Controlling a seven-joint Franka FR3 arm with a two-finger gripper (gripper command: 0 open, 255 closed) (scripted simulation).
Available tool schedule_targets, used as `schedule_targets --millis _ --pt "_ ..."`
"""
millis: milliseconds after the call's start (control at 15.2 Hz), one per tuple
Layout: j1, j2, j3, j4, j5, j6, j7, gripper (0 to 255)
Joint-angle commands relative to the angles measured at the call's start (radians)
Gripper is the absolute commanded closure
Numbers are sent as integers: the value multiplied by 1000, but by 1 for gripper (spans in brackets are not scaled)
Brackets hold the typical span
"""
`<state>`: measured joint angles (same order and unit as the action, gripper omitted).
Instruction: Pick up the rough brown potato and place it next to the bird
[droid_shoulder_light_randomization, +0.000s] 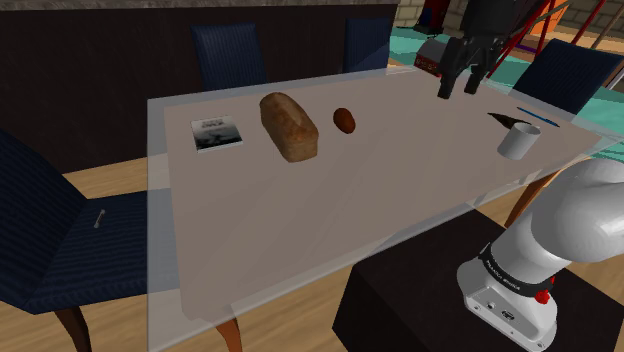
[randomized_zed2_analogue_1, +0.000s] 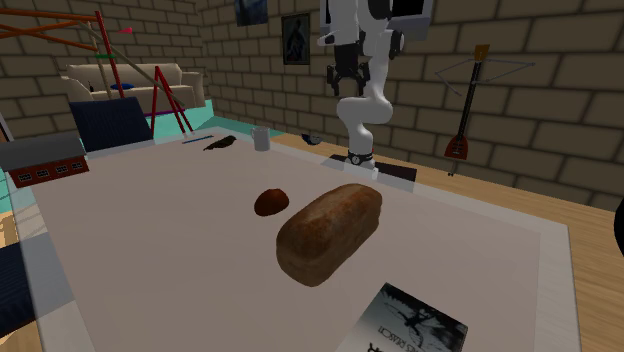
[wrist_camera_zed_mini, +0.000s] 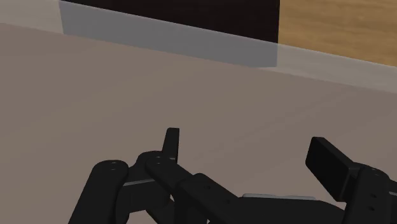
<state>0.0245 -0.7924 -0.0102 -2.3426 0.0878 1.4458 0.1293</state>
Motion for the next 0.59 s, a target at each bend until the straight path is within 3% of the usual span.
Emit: schedule_targets --millis 0,528 --pt "0 0 0 0 0 0 0 0" --pt "-18 264 61 35 -63 228 52 0"
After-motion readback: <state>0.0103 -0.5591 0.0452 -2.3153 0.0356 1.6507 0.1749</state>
